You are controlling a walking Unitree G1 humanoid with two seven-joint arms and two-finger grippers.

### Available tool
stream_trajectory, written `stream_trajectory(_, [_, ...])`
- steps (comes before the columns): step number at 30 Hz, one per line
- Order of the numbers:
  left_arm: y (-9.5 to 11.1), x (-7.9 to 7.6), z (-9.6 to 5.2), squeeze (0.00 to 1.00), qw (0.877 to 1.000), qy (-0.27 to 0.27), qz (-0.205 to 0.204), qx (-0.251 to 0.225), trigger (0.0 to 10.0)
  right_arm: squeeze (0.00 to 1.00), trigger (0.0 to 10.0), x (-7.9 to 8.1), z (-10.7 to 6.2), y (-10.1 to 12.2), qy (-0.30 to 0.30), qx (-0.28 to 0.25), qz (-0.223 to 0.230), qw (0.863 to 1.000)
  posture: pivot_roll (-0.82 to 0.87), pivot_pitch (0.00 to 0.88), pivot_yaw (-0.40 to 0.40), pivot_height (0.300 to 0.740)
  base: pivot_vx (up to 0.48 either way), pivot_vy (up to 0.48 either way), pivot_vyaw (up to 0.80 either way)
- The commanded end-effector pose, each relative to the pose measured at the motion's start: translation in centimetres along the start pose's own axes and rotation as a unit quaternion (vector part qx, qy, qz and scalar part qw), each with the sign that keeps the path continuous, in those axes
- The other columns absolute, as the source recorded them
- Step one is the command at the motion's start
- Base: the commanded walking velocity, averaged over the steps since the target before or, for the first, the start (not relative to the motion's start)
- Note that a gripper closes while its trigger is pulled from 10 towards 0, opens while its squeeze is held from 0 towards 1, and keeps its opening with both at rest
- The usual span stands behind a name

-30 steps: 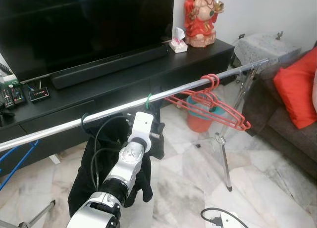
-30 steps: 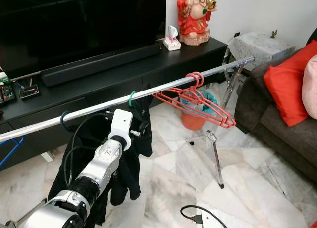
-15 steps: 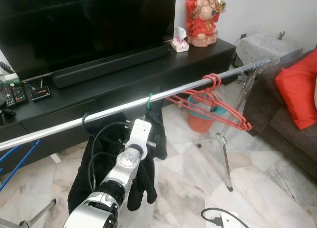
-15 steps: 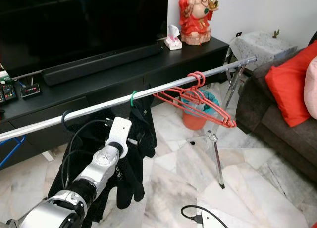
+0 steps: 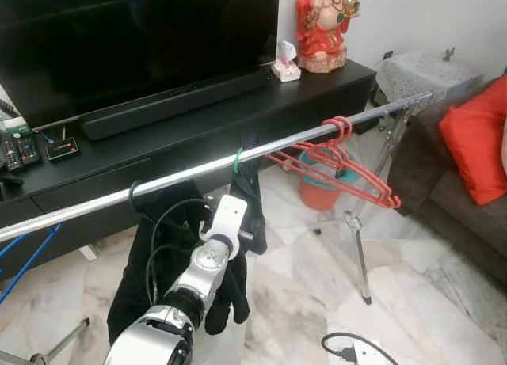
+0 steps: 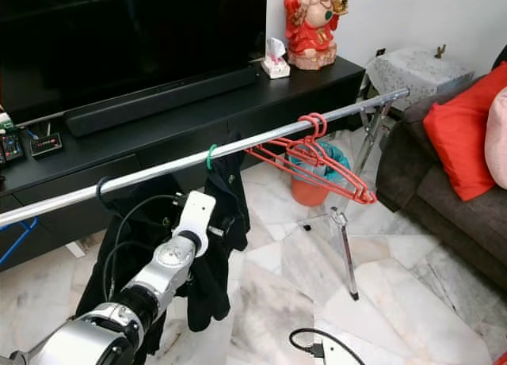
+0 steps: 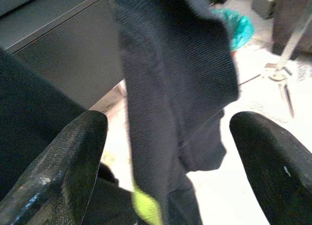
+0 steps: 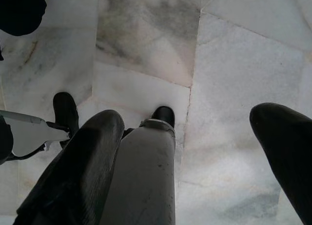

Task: Hang hanger

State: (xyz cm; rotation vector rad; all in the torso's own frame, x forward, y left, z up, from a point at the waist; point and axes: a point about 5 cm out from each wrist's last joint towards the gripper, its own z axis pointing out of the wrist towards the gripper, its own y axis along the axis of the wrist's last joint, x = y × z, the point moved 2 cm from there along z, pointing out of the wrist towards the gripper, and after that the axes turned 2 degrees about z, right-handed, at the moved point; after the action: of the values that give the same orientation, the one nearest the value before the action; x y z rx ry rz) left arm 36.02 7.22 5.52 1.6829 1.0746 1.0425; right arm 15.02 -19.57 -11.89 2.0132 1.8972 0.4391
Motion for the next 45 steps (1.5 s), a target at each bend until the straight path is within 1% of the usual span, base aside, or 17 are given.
stream_trajectory(1, [-0.5, 0.5, 0.1, 0.00, 1.000, 0.012, 0.010, 0.023, 10.0, 0.00, 10.0, 0.1, 0.0, 0.1, 0.002, -0.001, -0.002, 1.000, -0.01, 0.000, 0.010, 0.740, 0.000, 0.000, 0.00])
stream_trajectory(4, [-0.7, 0.6, 0.1, 0.00, 0.999, 0.013, 0.009, 0.030, 10.0, 0.00, 10.0, 0.1, 0.0, 0.1, 0.003, -0.001, -0.003, 1.000, -0.01, 0.000, 0.010, 0.740, 0.000, 0.000, 0.00])
stream_trajectory(7, [-1.0, 0.3, 0.0, 0.00, 0.999, 0.007, 0.009, 0.033, 10.0, 0.00, 10.0, 0.1, 0.0, 0.1, 0.003, -0.001, -0.004, 1.000, -0.01, 0.000, 0.011, 0.740, 0.000, 0.000, 0.00])
stream_trajectory(8, [-1.0, 0.2, 0.0, 0.00, 0.999, 0.004, 0.007, 0.034, 4.3, 0.00, 10.0, 0.1, 0.0, 0.1, 0.004, -0.001, -0.004, 1.000, -0.01, 0.000, 0.011, 0.740, 0.000, 0.000, 0.00])
stream_trajectory(10, [-1.1, 0.1, 0.0, 0.00, 0.999, 0.001, 0.007, 0.035, 4.3, 0.00, 10.0, 0.1, 0.0, 0.1, 0.004, -0.001, -0.004, 1.000, -0.01, 0.000, 0.012, 0.740, 0.000, 0.000, 0.00])
stream_trajectory(11, [-1.1, -0.1, 0.0, 0.00, 0.999, -0.004, 0.008, 0.036, 0.0, 0.00, 10.0, 0.0, 0.0, 0.1, 0.004, -0.001, -0.004, 1.000, -0.01, 0.000, 0.011, 0.740, 0.000, 0.000, 0.00])
stream_trajectory(14, [-1.2, -0.6, -0.1, 0.00, 0.999, -0.014, 0.009, 0.036, 0.0, 0.00, 10.0, 0.0, 0.0, 0.1, 0.004, -0.001, -0.005, 1.000, -0.01, 0.000, 0.010, 0.740, 0.000, 0.000, 0.00])
stream_trajectory(19, [-1.3, -0.9, -0.1, 0.00, 0.999, -0.021, 0.012, 0.038, 0.0, 0.00, 10.0, 0.1, 0.0, 0.1, 0.005, -0.001, -0.005, 1.000, -0.01, 0.000, 0.012, 0.740, 0.000, 0.000, 0.00])
stream_trajectory(26, [-1.3, -1.2, -0.1, 0.00, 0.999, -0.026, 0.008, 0.039, 0.0, 0.00, 10.0, 0.1, 0.0, 0.1, 0.006, 0.000, -0.005, 1.000, -0.01, 0.000, 0.011, 0.740, 0.000, 0.000, 0.00])
stream_trajectory(45, [-1.6, -1.9, -0.3, 0.00, 0.998, -0.042, 0.017, 0.043, 0.0, 0.00, 10.0, 0.2, 0.0, 0.0, 0.008, 0.000, -0.004, 1.000, -0.01, 0.000, 0.014, 0.740, 0.000, 0.000, 0.00])
